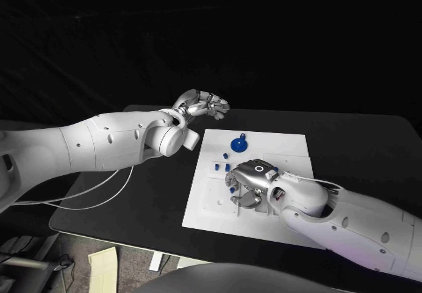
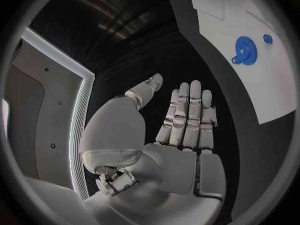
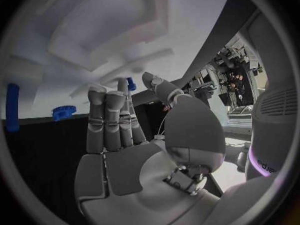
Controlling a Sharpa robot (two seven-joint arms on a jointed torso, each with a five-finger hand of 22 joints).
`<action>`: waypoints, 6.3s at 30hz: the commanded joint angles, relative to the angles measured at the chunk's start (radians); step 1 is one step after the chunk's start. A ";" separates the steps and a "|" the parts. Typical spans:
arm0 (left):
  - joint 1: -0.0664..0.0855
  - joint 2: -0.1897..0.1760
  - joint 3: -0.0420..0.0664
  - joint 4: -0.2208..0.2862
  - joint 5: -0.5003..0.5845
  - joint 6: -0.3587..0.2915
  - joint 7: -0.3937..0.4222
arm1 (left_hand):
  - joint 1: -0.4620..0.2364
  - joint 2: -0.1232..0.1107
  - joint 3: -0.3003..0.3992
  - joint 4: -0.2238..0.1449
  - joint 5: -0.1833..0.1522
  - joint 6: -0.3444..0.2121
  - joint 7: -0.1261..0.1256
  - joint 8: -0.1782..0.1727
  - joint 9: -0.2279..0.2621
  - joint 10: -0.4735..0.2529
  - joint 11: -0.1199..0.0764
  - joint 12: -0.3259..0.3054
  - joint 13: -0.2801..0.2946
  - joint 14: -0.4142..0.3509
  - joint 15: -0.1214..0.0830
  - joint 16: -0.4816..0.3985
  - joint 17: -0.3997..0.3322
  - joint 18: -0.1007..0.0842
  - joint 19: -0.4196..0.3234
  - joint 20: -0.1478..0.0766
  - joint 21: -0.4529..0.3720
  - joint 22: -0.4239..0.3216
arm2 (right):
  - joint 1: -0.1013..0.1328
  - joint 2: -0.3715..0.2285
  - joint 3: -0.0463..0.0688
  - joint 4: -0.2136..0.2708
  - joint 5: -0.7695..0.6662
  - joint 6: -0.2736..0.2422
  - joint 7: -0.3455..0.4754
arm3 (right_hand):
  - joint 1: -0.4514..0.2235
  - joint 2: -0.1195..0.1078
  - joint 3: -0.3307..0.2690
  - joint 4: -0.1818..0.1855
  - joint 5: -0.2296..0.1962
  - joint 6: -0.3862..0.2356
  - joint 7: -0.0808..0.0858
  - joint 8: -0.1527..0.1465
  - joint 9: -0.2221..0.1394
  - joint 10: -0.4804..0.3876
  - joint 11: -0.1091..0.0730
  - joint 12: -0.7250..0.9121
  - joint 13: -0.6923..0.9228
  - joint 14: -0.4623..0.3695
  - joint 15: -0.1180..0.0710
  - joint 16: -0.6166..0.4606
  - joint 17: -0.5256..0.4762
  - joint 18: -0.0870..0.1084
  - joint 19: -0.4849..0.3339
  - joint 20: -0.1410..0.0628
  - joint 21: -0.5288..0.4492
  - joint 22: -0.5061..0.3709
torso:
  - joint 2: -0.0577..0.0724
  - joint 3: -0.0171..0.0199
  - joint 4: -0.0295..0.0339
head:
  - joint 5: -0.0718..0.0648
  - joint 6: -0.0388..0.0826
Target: Assemble the parts on the task board
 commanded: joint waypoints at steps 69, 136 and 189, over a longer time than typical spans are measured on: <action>0.003 0.000 0.001 -0.018 0.006 0.023 -0.003 | -0.013 0.001 -0.001 0.014 0.002 -0.014 0.002 0.004 -0.004 -0.015 0.004 -0.001 -0.003 0.001 0.004 -0.017 0.012 0.019 0.009 0.003 -0.009 0.005 | 0.068 -0.186 0.088 0.033 0.052 0.131 -0.098 | 0.117 0.006 0.126 0.105 -0.215 0.014 -0.014 0.036 0.012 -0.041 0.031 0.070 -0.111 0.011 0.000 0.045 -0.015 0.059 0.029 -0.008 0.007 0.014 | 0.001 0.0005 0.0007 | -0.042 0.037; 0.003 0.023 0.001 -0.038 0.006 0.020 -0.004 | -0.012 0.002 -0.001 0.017 0.002 -0.015 0.002 0.005 -0.006 -0.017 0.005 0.000 -0.004 0.001 0.004 -0.023 0.020 0.020 0.010 0.004 -0.012 0.008 | 0.037 -0.060 0.080 0.186 0.000 0.018 -0.063 | 0.138 0.079 0.217 0.049 -0.215 0.102 -0.053 0.083 0.050 0.044 -0.009 0.149 -0.058 0.018 -0.038 0.051 -0.016 0.059 0.040 -0.015 0.040 0.017 | 0.001 -0.0018 0.0027 | -0.012 0.027; 0.003 0.034 0.001 -0.045 0.006 0.023 -0.006 | -0.012 0.003 -0.002 0.019 0.002 -0.016 0.002 0.006 -0.007 -0.018 0.005 0.000 -0.004 0.000 0.005 -0.029 0.025 0.020 0.011 0.005 -0.015 0.010 | -0.033 0.014 0.011 0.114 -0.041 -0.004 -0.045 | 0.138 0.083 0.222 0.047 -0.215 0.101 -0.053 0.081 0.052 0.041 -0.008 0.150 -0.055 0.018 -0.038 0.050 -0.018 0.059 0.039 -0.016 0.042 0.017 | 0.001 0.0002 0.0006 | 0.023 -0.005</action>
